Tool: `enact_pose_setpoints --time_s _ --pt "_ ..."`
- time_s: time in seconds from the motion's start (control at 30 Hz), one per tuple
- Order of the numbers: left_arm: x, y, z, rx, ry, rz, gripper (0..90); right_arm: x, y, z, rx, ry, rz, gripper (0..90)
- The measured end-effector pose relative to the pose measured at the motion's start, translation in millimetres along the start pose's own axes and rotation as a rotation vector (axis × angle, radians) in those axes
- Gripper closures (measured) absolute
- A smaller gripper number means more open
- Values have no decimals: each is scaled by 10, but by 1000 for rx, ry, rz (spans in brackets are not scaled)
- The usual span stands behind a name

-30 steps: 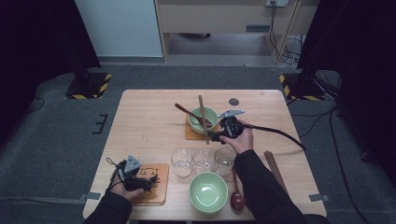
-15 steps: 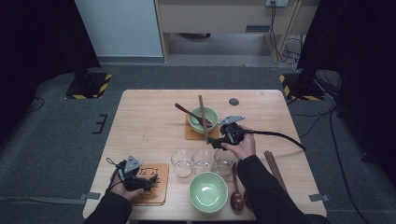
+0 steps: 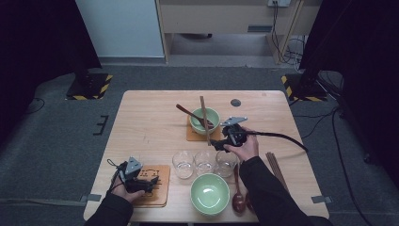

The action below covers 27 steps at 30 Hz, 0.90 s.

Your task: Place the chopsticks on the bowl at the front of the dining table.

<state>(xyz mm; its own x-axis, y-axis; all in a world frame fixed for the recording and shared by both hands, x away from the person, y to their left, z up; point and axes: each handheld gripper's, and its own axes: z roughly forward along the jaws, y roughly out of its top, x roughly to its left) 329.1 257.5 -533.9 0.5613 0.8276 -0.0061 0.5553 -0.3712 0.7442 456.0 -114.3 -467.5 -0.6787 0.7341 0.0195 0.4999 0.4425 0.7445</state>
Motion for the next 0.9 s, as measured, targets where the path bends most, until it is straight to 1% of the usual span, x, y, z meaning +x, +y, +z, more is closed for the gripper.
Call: enact_pose_setpoints --time_s 0.2,0.9 --pt "0 0 0 0 0 0 0 28 -22 46 13 5 2 202" --pt "0 0 0 0 0 0 0 48 -24 85 11 23 12 200"
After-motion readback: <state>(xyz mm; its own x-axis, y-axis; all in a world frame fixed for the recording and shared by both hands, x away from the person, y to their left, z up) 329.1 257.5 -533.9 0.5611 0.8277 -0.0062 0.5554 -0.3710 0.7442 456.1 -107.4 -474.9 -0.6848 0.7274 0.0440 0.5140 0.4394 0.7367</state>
